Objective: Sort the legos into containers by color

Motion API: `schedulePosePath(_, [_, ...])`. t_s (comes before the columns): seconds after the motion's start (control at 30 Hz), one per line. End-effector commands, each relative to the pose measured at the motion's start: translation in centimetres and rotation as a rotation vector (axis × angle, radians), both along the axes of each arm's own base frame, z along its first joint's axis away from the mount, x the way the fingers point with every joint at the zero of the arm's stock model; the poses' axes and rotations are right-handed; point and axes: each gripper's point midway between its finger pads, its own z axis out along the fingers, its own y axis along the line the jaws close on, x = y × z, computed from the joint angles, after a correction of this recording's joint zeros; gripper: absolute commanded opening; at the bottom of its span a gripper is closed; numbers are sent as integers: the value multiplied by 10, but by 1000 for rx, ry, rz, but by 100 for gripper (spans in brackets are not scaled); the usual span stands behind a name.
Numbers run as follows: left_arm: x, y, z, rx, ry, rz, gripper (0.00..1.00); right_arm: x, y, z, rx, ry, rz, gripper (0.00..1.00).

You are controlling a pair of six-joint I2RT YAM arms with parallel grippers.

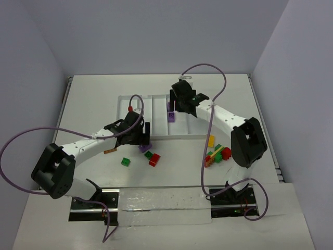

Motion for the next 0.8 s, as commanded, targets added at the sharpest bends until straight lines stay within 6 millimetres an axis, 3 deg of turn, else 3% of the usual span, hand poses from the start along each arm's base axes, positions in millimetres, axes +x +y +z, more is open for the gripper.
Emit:
schedulePosePath(0.0, [23, -25, 21, -50, -88, -18, 87, 0, -18, 56, 33, -138, -39, 79])
schedulePosePath(0.23, [21, -49, 6, 29, -73, -69, 87, -20, -33, 79, 61, -181, -52, 80])
schedulePosePath(0.5, [13, -53, -7, 129, -67, -56, 83, -38, -52, 101, 71, -231, -71, 81])
schedulePosePath(0.67, [6, -54, -6, 164, -68, -60, 69, -42, -58, 102, 64, -236, -76, 82])
schedulePosePath(0.77, [3, -54, -4, 183, -65, -73, 75, -42, -58, 99, 60, -229, -74, 82])
